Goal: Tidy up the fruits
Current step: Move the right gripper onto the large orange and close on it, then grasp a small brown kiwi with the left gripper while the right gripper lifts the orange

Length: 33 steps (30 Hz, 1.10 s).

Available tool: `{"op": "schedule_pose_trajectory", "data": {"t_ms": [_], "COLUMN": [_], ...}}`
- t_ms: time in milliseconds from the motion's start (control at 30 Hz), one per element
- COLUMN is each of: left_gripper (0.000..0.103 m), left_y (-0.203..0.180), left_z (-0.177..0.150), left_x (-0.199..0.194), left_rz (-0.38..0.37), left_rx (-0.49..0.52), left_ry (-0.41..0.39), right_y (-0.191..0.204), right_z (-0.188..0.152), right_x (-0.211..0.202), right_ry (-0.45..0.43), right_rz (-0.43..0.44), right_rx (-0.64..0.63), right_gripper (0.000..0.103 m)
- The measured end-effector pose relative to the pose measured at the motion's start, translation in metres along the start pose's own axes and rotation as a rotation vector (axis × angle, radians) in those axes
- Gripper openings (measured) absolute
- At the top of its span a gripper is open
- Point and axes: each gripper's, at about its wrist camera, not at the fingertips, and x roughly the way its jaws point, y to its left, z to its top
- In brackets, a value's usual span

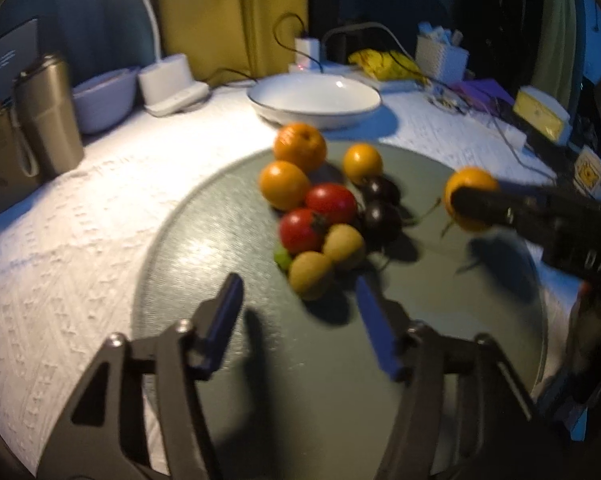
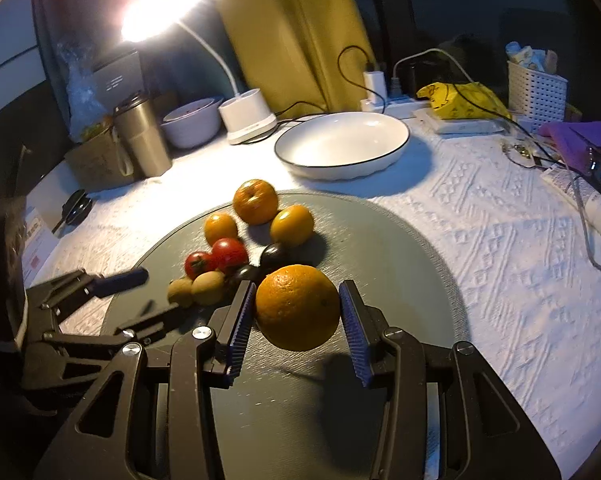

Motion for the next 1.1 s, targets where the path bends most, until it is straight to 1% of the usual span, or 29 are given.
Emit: {"op": "schedule_pose_trajectory", "data": {"t_ms": [133, 233, 300, 400, 533, 700, 900, 1100], "left_gripper": [0.048, 0.040, 0.031, 0.025, 0.024, 0.024, 0.024, 0.024], "left_y": [-0.004, -0.005, -0.004, -0.001, 0.000, 0.005, 0.012, 0.022], "left_z": [0.000, 0.000, 0.001, 0.002, 0.002, 0.005, 0.015, 0.030], "left_x": [0.003, 0.004, 0.005, 0.005, 0.003, -0.011, -0.025, -0.028], "left_rz": [-0.001, -0.005, -0.013, -0.026, -0.043, -0.065, -0.065, -0.063], "left_rx": [0.017, 0.022, 0.017, 0.005, 0.000, -0.012, -0.022, -0.031], "left_ry": [0.013, 0.011, 0.008, 0.005, 0.002, -0.025, -0.071, -0.105], "right_y": [-0.006, -0.008, -0.008, -0.008, -0.007, -0.004, 0.000, 0.002], "right_z": [0.002, 0.004, 0.005, 0.005, 0.005, 0.010, 0.019, 0.033], "right_x": [-0.001, 0.000, 0.001, 0.001, 0.000, -0.004, -0.006, -0.005], "right_ry": [-0.008, -0.009, -0.008, -0.008, -0.012, -0.021, -0.036, -0.052], "right_rz": [-0.005, -0.006, -0.007, -0.007, -0.012, -0.019, -0.025, -0.035], "right_rx": [0.005, 0.008, 0.008, 0.007, 0.001, -0.010, -0.030, -0.053], "right_gripper": [0.045, 0.045, 0.045, 0.045, 0.045, 0.045, 0.045, 0.045]}}
